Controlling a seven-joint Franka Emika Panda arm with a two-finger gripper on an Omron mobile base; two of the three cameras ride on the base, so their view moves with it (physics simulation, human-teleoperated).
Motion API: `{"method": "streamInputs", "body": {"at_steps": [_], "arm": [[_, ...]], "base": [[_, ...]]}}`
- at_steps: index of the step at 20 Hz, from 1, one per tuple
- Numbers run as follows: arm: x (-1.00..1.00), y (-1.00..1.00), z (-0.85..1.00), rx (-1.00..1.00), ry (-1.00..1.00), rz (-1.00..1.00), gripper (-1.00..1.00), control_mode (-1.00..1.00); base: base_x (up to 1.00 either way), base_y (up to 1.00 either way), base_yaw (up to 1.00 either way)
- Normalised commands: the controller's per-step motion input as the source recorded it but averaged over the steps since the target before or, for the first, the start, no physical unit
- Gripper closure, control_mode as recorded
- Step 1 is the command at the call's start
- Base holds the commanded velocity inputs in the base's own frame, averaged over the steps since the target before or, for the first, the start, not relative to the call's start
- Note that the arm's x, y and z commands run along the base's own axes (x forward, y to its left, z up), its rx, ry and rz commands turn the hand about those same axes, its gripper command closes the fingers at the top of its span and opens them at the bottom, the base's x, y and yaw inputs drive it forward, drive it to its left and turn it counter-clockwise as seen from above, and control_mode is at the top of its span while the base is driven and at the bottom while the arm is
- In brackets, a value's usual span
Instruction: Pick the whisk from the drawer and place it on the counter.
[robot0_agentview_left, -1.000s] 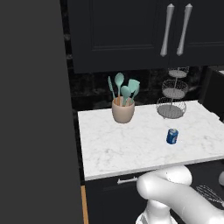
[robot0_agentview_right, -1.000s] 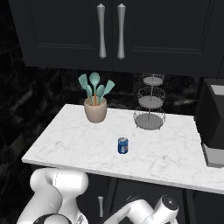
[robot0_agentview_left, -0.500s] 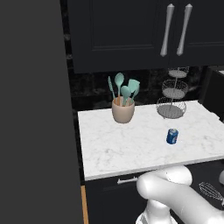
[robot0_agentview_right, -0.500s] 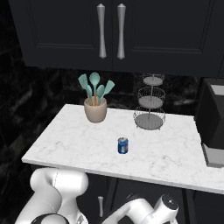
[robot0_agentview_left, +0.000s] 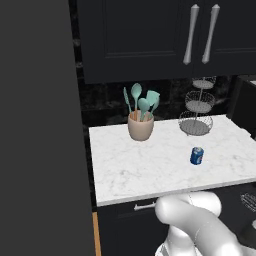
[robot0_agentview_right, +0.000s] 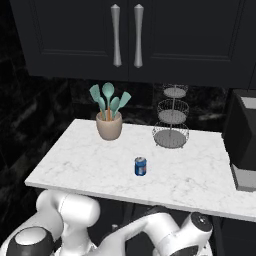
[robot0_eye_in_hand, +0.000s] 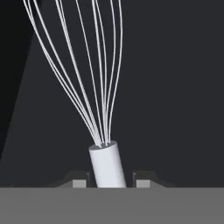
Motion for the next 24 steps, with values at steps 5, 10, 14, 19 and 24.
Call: {"method": "streamInputs", "body": {"at_steps": [5, 10, 14, 19, 24], "arm": [[-0.10, 0.01, 1.00, -0.09, 0.02, -0.19, 1.00, -1.00], [0.01, 0.26, 1.00, -0.06, -0.01, -0.13, 1.00, -1.00], [0.58, 0.57, 0.75, 0.00, -0.06, 0.00, 1.00, -1.00], [0.95, 0.62, 0.31, 0.00, -0.02, 0.00, 1.00, -1.00], [1.00, 0.19, 0.04, 0.01, 0.00, 0.00, 1.00, -1.00]], "base": [[0.00, 0.00, 0.00], [0.00, 0.00, 0.00], [0.00, 0.00, 0.00], [0.00, 0.00, 0.00], [0.00, 0.00, 0.00]]}}
